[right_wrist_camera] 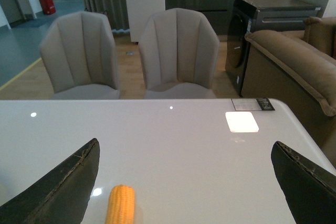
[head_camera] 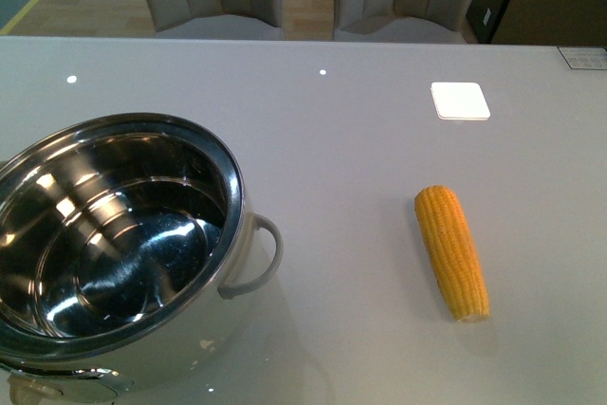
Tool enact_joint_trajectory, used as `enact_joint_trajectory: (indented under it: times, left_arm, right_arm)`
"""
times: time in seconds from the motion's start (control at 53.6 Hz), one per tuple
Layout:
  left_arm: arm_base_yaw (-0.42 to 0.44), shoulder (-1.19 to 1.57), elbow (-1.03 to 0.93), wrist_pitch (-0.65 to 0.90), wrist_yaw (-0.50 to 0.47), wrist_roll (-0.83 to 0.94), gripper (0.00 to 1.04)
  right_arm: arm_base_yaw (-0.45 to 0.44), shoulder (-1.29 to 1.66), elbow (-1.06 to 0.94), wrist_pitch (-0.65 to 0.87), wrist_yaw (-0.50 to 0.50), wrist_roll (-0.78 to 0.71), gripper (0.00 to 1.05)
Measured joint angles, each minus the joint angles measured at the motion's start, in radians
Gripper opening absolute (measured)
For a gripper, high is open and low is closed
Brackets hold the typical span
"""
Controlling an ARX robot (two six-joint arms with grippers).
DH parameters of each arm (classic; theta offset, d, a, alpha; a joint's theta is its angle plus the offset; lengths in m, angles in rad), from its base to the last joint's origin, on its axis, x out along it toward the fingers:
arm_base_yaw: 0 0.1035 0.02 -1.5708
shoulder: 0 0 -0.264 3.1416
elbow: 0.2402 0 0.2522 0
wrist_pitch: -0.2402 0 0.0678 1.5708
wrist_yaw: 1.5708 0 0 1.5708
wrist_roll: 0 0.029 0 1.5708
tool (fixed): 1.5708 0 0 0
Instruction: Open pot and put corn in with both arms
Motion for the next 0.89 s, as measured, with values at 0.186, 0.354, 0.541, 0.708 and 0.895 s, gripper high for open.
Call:
enact_joint_trajectory:
  times: [0.186, 0.354, 0.541, 0.708, 0.895]
  left_arm:
    - [0.0, 0.0, 0.0, 0.0, 0.0, 0.002, 0.98]
    - [0.0, 0.0, 0.0, 0.0, -0.001, 0.002, 0.98]
    - [0.0, 0.0, 0.0, 0.0, 0.0, 0.003, 0.98]
    - [0.0, 0.0, 0.0, 0.0, 0.0, 0.003, 0.98]
    - [0.0, 0.0, 0.0, 0.0, 0.0, 0.003, 0.98]
  right_arm:
    - [0.0, 0.0, 0.0, 0.0, 0.0, 0.0, 0.96]
    - [-0.023, 0.077, 0.058, -0.163, -0.113, 0.053, 0.96]
    - [0.039, 0.382, 0.126, -0.303, -0.106, 0.141, 0.96]
    - [0.167, 0.764, 0.182, -0.047, 0.03, 0.179, 0.96]
    - [0.243, 1.223, 0.294, 0.23, 0.084, 0.177, 0.96]
